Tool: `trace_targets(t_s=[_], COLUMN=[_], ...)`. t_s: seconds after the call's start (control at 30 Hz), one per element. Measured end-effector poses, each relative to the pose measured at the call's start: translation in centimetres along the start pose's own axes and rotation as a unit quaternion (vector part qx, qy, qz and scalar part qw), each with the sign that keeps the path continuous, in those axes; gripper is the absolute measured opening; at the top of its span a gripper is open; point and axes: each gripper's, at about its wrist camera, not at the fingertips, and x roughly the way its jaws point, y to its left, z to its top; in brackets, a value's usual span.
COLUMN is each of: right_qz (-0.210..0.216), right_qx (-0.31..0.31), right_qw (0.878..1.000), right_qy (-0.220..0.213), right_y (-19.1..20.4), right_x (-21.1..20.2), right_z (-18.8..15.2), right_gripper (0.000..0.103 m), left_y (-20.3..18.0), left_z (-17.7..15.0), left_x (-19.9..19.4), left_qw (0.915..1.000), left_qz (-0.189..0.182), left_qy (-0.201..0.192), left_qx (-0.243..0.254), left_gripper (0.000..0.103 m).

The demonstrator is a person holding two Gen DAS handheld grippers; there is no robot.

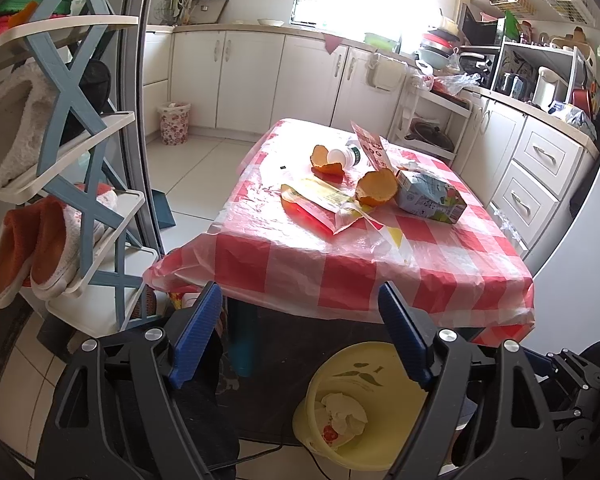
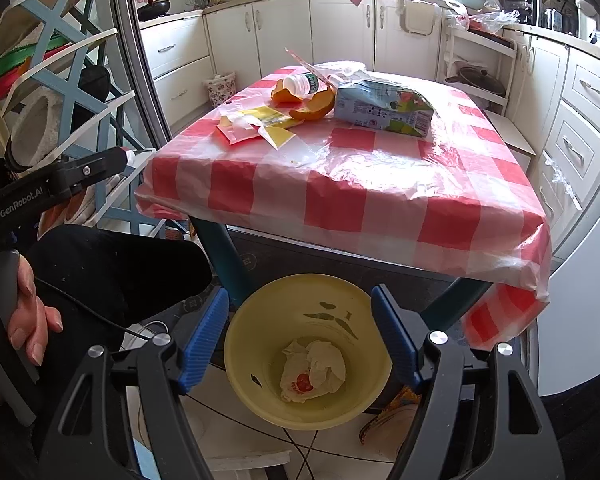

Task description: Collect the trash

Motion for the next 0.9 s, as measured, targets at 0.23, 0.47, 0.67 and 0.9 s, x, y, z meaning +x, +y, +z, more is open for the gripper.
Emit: trace_targets(t_s=[0.23,0.47,0.67,0.9], right_qz=[0.017,0.037,0.055,0.072], right_qx=[0.000,0.018,0.053,0.090], right_qw=[1.000,0.999,0.996,0.992], right_qy=[0.003,0.019,0.040,0.059], right_y=[0.4,0.1,-1.1,-2.5], right_x=[0.2,1.1,2.3,3.8], right_z=[-0.1,-0.2,-0.2,0.2], right_gripper=[0.074,0.074,0.074,0.074], left_y=[-0.2,-1.9,-2.1,-2.4], left_z=[1.2,4.2,5.6,6.7], left_x=[0.6,4.5,9.9,14.8], left_qw=[0.9989,0.9977,0.9957,0.9938], left_qz=[-0.036,-0.053,-0.047,-0.036], left_qy=[-0.005,0.005,0.035,0.065], left_qx=[-0.028,-0.041,-0.072,-0.083], left_gripper=[0.080,0.081,0.081,0.081])
